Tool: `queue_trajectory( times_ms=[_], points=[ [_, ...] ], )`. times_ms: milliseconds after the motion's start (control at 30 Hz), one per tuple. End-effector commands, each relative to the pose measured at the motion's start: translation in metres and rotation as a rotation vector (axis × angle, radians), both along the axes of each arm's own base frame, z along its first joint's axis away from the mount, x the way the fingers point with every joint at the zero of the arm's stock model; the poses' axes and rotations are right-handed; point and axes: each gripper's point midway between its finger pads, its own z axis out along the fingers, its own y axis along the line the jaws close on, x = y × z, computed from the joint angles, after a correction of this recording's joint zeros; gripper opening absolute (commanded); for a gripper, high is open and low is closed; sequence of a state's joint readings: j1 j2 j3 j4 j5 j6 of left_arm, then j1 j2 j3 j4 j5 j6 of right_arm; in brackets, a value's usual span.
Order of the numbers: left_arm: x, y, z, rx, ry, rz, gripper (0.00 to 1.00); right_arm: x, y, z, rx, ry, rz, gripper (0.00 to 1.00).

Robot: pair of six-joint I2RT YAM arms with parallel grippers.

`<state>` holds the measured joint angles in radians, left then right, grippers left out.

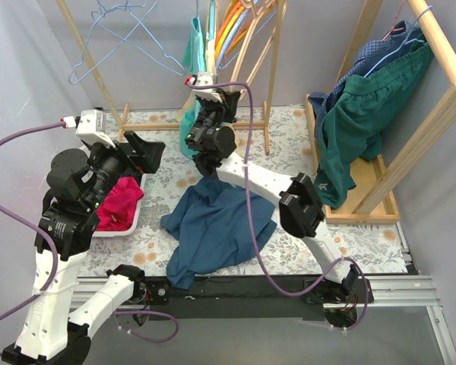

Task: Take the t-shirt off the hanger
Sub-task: Pick up the hanger from the clothesline.

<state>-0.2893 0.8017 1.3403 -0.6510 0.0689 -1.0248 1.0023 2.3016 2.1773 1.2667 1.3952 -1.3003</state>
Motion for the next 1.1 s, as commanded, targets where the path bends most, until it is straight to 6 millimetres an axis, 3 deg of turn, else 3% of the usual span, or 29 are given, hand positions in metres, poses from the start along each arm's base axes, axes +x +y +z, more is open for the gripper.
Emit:
queue_trajectory(
  times_ms=[0,200,367,600,867,933,1067],
  points=[
    [-0.01,0.004,0.011,0.006,-0.024,-0.001,0.93,-0.017,-0.07,0.057,0.357,-0.182,-0.021,0.01],
    [-0.003,-0.001,0.006,0.008,-0.013,-0.012,0.93,-0.029,-0.084,0.099,0.316,-0.26,-0.036,0.01],
    [-0.002,-0.002,0.005,-0.006,-0.011,-0.013,0.93,-0.034,-0.081,0.112,0.318,-0.29,0.008,0.01],
    [-0.005,-0.002,0.008,-0.016,-0.012,-0.02,0.93,-0.026,-0.074,0.11,0.277,-0.266,0.038,0.01],
    [-0.008,-0.003,0.008,-0.025,-0.01,-0.026,0.92,-0.01,-0.067,0.087,0.214,-0.206,0.036,0.01],
    [-0.008,-0.003,0.007,-0.023,-0.008,-0.026,0.92,-0.009,-0.065,0.09,0.256,-0.217,0.066,0.01],
    [-0.008,-0.002,0.007,-0.022,-0.01,-0.021,0.92,0.002,-0.045,0.083,0.233,-0.123,0.191,0.01]
  ],
)
